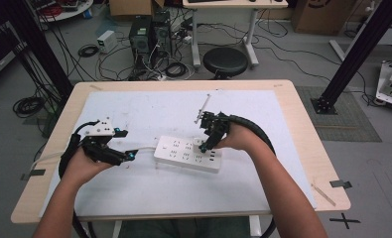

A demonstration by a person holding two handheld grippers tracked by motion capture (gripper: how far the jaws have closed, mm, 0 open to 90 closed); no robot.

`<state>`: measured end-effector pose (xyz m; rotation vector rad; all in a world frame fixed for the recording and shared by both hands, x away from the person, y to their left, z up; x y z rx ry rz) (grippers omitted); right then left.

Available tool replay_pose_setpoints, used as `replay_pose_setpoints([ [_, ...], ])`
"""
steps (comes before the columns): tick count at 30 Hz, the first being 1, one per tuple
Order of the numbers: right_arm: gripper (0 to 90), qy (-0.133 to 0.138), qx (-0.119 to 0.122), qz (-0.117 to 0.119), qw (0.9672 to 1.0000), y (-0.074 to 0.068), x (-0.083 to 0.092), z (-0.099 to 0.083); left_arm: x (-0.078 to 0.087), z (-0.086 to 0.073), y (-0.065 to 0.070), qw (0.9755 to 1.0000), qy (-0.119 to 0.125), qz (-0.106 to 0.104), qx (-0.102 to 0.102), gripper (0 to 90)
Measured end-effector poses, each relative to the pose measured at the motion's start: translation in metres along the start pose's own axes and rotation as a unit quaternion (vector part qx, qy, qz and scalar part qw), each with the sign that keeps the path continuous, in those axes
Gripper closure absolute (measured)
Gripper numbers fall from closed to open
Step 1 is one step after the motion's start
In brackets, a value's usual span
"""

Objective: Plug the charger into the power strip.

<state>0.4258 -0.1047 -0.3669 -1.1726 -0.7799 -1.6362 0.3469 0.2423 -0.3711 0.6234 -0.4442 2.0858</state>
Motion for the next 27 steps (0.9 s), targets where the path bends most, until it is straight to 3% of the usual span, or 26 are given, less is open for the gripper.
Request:
replay_pose_setpoints([
  [2,28.3,0.047,-0.025,0.012,0.9985,0.002,0.007,-0.013,-0.001,0.002,-0.001,1.0,0.008,-0.002,-0.002,19.7],
  [4,25.7,0.096,-0.043,0.009,0.9944,0.002,0.014,-0.025,-0.002,0.005,-0.001,0.9999,0.01,-0.001,-0.005,19.7],
  [6,23.2,0.139,-0.062,0.016,0.9882,0.003,0.021,-0.038,-0.002,0.008,-0.002,0.9998,0.017,-0.005,-0.011,19.2],
  [8,21.6,0.18,-0.084,0.017,0.9799,0.001,0.029,-0.05,-0.002,0.01,-0.002,0.9995,0.028,-0.008,-0.012,19.2],
  [10,20.4,0.208,-0.093,0.015,0.9736,-0.001,0.035,-0.061,0.0,0.011,-0.003,0.9986,0.049,-0.019,-0.009,19.1],
  [14,20.2,0.245,-0.109,-0.003,0.9632,-0.006,0.044,-0.08,0.003,0.012,-0.004,0.9969,0.074,-0.026,-0.003,17.6],
  [19,19.3,0.286,-0.121,-0.005,0.9504,-0.011,0.049,-0.098,0.005,0.011,-0.006,0.9965,0.079,-0.028,-0.01,17.4],
  [22,18.6,0.307,-0.132,-0.012,0.9426,-0.012,0.047,-0.106,0.005,0.009,-0.007,0.9954,0.089,-0.036,0.0,17.4],
  [27,18.6,0.324,-0.143,-0.014,0.9351,-0.012,0.043,-0.118,0.005,0.006,-0.01,0.9954,0.092,-0.024,0.009,17.4],
])
Point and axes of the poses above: each handheld gripper's, and its own axes: x roughly backward along the jaws, z roughly out of its top, y roughly to its right, the point moved 1 cm from there along -x, roughly forward along the jaws, and after that the axes turned 2 degrees about -x, right-handed, at the moved point
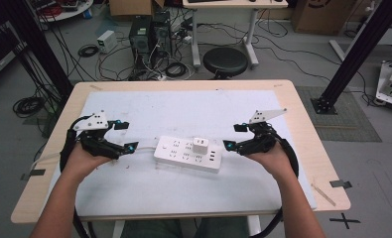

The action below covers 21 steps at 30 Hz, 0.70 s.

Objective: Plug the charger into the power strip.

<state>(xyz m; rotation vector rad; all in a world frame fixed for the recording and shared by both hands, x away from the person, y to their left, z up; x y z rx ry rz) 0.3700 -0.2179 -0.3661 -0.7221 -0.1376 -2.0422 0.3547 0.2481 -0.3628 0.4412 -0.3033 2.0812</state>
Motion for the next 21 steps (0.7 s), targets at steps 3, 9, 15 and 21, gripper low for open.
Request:
replay_pose_setpoints([
  [3,18.6,0.005,-0.003,0.003,1.0,0.0016,0.002,-0.0023,0.0004,-0.0013,-0.0005,1.0,-0.001,0.004,0.001,17.4],
  [9,18.6,0.01,-0.003,0.009,0.9999,0.0005,0.0039,-0.0026,0.0027,-0.0046,-0.0004,0.9999,-0.004,0.009,-0.001,17.4],
  [15,18.7,0.01,-0.002,0.008,0.9999,0.0004,0.0022,-0.0019,0.0046,-0.0049,-0.001,0.9999,-0.001,0.015,0.003,17.4],
  [21,18.6,0.007,-0.006,0.005,0.9999,0.0019,0.0019,-0.0021,0.0022,-0.0057,-0.0017,0.9999,-0.006,0.014,0.002,17.3],
])
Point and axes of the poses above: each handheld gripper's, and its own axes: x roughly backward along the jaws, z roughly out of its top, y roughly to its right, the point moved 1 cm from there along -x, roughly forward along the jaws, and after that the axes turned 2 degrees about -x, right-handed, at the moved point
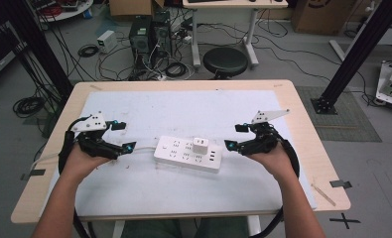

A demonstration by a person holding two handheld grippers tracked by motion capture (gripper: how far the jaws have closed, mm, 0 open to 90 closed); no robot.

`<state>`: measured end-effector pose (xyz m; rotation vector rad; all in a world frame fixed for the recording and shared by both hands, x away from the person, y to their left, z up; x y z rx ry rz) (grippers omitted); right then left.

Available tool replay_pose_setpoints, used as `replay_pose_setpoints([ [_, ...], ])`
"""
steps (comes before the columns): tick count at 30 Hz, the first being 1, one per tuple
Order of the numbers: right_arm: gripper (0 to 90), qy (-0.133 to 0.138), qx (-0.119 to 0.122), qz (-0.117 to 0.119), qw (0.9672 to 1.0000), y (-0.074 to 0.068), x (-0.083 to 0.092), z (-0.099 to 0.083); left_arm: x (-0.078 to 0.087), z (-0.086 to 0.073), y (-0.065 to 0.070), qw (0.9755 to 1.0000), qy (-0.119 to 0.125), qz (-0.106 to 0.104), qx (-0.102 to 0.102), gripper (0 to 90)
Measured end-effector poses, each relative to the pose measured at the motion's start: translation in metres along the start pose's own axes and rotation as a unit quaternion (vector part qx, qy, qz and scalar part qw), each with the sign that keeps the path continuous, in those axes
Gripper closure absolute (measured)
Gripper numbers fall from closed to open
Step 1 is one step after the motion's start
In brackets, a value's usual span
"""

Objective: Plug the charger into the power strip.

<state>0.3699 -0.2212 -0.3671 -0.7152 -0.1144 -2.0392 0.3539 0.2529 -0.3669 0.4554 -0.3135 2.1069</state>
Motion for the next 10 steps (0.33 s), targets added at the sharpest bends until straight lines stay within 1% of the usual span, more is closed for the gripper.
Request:
replay_pose_setpoints([
  [2,18.6,0.0,-0.001,0.001,1.0,0.0004,-0.0001,0.0,-0.0002,-0.0001,-0.0004,1.0,-0.005,0.001,-0.003,17.4],
  [6,18.6,-0.001,0.001,0.002,1.0,-0.0002,-0.0007,0.0003,-0.0012,-0.0005,-0.0007,1.0,-0.008,0.001,-0.006,17.4],
  [10,18.6,0.0,0.001,0.002,1.0,-0.0023,-0.0005,0.0012,-0.0007,-0.0007,0.0001,1.0,-0.006,0.003,-0.004,17.3],
])
Point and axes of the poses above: each handheld gripper's, and its own axes: x roughly backward along the jaws, z roughly out of its top, y roughly to its right, the point moved 1 cm from there along -x, roughly forward along the jaws, and after that the axes turned 2 degrees about -x, right-handed, at the moved point
